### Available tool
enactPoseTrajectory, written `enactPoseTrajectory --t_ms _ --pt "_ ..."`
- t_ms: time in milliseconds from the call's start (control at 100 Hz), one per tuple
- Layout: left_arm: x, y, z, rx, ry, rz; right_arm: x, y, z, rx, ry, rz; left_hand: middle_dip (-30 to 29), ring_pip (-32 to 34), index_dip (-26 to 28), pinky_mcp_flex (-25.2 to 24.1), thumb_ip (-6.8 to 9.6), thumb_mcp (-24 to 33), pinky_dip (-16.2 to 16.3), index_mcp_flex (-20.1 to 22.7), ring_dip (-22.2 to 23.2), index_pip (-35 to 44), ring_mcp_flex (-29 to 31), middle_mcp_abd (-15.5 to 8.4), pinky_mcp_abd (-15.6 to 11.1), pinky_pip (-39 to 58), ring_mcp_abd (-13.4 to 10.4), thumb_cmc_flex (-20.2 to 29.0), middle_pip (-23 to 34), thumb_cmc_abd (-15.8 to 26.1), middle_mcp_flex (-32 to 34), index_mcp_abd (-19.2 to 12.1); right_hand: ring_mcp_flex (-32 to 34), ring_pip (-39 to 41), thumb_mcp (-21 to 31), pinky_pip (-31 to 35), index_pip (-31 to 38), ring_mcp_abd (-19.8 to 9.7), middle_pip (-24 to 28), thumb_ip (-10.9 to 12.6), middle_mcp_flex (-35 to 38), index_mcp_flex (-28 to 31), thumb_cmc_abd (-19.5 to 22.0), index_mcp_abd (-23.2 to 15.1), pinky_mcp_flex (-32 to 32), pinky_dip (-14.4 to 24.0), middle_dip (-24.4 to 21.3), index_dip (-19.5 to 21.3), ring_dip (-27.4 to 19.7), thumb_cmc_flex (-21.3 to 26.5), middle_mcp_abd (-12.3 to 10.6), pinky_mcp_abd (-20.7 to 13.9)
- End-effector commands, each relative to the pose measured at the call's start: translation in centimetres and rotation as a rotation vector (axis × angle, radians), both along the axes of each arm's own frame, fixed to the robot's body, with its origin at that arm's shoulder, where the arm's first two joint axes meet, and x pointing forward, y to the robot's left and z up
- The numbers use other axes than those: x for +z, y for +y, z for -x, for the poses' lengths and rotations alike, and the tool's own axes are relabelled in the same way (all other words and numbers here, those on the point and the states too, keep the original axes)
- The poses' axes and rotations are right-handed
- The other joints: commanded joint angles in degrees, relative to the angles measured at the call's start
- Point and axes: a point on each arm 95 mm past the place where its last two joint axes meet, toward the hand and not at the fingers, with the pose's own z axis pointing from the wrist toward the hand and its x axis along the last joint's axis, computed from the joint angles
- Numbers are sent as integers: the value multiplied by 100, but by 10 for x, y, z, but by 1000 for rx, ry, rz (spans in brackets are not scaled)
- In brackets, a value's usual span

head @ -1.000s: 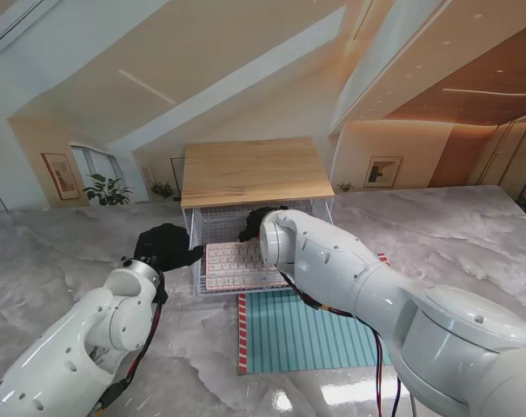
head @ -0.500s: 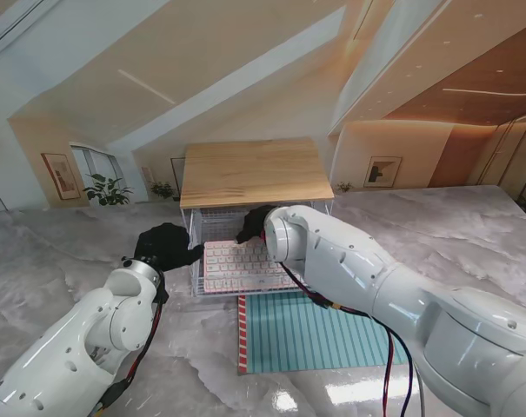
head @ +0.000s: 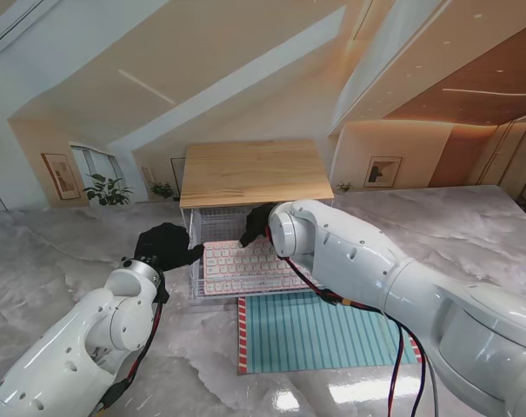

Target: Unroll the mouse pad and set up the keyboard and mouse from the tabletop organizer

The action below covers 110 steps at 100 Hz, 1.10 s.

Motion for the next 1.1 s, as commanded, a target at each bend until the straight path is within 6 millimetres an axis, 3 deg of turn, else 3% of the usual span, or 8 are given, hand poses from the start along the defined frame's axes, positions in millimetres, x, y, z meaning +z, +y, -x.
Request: enactPoseTrajectory --t_ms 0,190,400,530,740,860,950,1090 --pt "-2 -5 1 -8 16 8 -5 0 5 29 25 18 90 236 -1 123 127 112 -151 81 2 44 355 233 -80 321 348 158 59 -18 280 100 444 2999 181 775 -58 -399 30 -3 -63 -219 -251 122 135 310 -41 32 840 -33 123 -373" --pt "-2 -6 1 -6 17 12 0 -1 6 67 34 38 90 235 0 123 130 116 -153 85 2 48 350 237 -81 322 354 160 58 -20 280 103 472 3600 280 1156 36 -606 280 -96 288 243 -602 528 124 717 129 -19 1105 101 170 -643" --pt "-2 -6 0 -6 17 16 6 -2 8 92 35 51 90 238 -2 123 129 115 -154 82 3 46 352 230 -81 323 351 156 56 -15 276 99 494 3713 157 994 379 -654 449 -117 387 1044 -745 386 -220 913 430 265 1185 297 142 -529" --pt "-2 -7 0 -6 15 17 10 -3 9 107 33 60 90 240 -4 123 126 110 -155 82 3 43 355 221 -81 323 349 155 56 -15 275 99 336 3617 91 682 402 -631 387 -124 322 1472 -807 230 -583 1247 772 824 1428 403 109 -391" --pt "-2 -7 0 -7 13 20 14 -4 10 135 22 76 90 235 -7 123 127 109 -156 78 2 39 347 224 -80 324 352 158 54 -17 272 91 -169 3377 212 187 722 -650 393 -166 -35 2126 -1012 205 -1437 1449 852 1275 1674 584 -131 -298" --pt "-1 -7 0 -8 12 22 15 -4 11 152 18 89 88 235 -9 119 126 106 -157 78 3 35 336 223 -82 322 347 158 50 -16 266 92 -739 2959 629 -573 764 -569 289 -271 -298 2125 -1246 135 -2289 1587 786 1665 1806 610 -295 -138" --pt "-1 -7 0 -8 11 23 15 -3 12 165 16 98 89 240 -9 107 126 105 -158 78 6 36 336 224 -87 319 343 155 49 -7 262 83 -1342 2506 869 -1567 813 -473 59 -358 -463 2115 -1384 52 -3140 1374 594 1808 1592 641 -424 86" --pt "-1 -7 1 -8 11 26 14 -4 13 176 20 104 90 240 -14 58 123 99 -144 67 13 23 314 223 -92 326 353 158 44 1 245 86 -2053 754 1111 -3366 1503 -310 -607 -823 -493 1898 -1754 -261 -4049 534 -114 1606 354 911 -551 431"
